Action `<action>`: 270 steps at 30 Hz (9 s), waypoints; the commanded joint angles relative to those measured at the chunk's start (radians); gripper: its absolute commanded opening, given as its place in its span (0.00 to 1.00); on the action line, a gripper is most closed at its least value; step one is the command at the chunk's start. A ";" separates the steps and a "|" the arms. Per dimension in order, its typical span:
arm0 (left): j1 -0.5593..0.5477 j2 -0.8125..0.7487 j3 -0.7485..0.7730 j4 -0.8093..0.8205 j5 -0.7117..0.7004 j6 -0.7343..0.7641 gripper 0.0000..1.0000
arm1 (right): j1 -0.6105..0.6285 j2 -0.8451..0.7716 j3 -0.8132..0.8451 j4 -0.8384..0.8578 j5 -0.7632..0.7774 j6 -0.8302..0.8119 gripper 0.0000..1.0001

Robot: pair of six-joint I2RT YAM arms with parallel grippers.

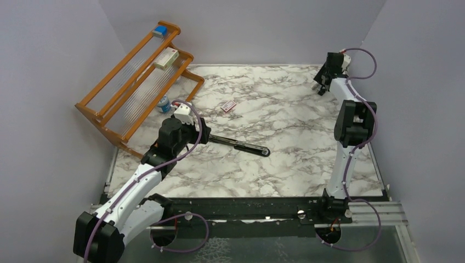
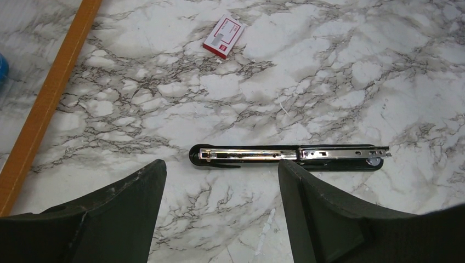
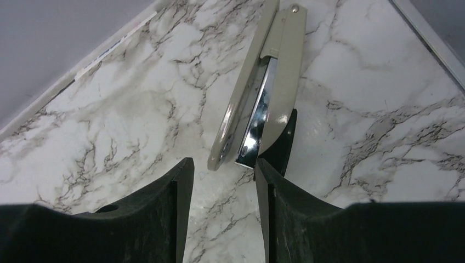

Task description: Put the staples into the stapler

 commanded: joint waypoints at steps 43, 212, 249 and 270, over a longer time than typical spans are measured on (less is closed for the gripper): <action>0.001 0.047 0.004 0.011 -0.034 0.014 0.77 | -0.067 0.157 0.136 -0.058 -0.044 -0.093 0.55; 0.000 -0.201 0.244 -0.279 -0.344 0.085 0.78 | 0.877 -0.307 -0.756 0.405 0.507 -1.153 0.60; -0.002 -0.179 0.229 -0.248 -0.228 0.126 0.78 | 0.643 -0.523 -0.597 -0.101 -0.294 -0.595 0.74; -0.003 -0.184 0.218 -0.276 -0.089 0.225 0.78 | 0.607 -0.299 -0.485 -0.098 -0.224 -0.677 0.46</action>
